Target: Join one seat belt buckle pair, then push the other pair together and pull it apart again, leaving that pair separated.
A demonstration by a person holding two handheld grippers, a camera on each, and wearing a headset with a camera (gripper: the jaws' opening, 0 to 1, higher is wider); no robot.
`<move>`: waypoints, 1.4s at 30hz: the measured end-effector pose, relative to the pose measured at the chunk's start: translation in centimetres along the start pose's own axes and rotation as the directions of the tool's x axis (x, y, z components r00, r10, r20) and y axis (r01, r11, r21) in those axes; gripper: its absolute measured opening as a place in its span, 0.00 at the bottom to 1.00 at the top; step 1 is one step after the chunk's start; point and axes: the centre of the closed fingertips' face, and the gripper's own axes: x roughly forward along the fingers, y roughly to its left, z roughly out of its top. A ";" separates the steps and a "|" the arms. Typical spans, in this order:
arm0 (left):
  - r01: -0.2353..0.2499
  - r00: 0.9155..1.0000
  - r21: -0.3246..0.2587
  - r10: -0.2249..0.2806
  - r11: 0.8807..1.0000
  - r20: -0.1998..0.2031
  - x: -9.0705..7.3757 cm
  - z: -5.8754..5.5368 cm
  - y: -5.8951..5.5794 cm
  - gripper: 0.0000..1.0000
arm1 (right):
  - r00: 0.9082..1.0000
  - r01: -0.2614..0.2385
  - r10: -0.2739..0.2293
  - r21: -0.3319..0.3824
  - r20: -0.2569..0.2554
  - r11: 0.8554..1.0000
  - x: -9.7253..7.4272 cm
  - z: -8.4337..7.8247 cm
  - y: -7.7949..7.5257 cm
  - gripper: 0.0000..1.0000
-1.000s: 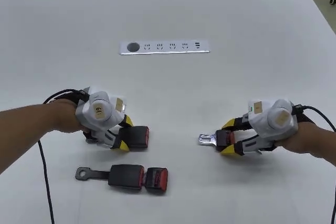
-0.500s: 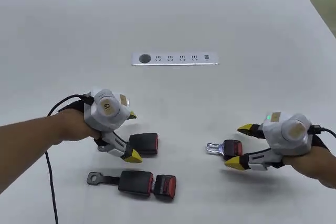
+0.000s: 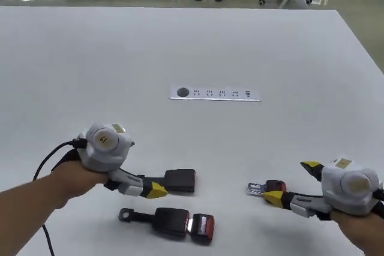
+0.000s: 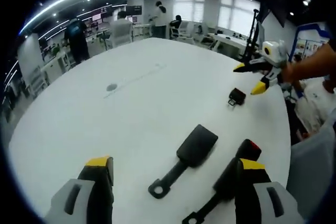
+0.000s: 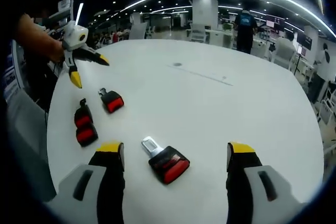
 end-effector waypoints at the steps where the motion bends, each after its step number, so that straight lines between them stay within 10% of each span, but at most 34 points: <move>1: -0.007 1.000 -0.001 0.007 1.000 0.018 -0.7 0.1 -0.3 1.00 | 0.999 0.015 -0.015 0.018 0.028 1.000 -0.4 0.6 0.4 0.84; 10: -0.079 0.989 -0.120 0.093 0.990 0.117 -4.9 -0.9 0.5 1.00 | 0.992 0.071 -0.078 0.073 0.099 0.995 -2.2 2.2 2.6 0.90; 13: -0.081 0.969 -0.159 0.116 0.984 0.220 -6.7 -0.4 0.7 1.00 | 0.988 0.093 -0.100 0.066 0.117 0.994 -2.9 2.3 3.4 0.90; 30: -0.099 0.951 -0.212 0.155 0.972 0.267 -12.2 -5.7 -1.3 1.00 | 0.974 0.139 -0.144 0.043 0.176 0.989 -8.2 1.5 7.8 0.95; 42: -0.120 0.924 -0.219 0.189 0.968 0.332 -16.0 -6.9 -3.0 1.00 | 0.970 0.168 -0.168 0.016 0.177 0.986 -10.3 0.1 9.7 0.97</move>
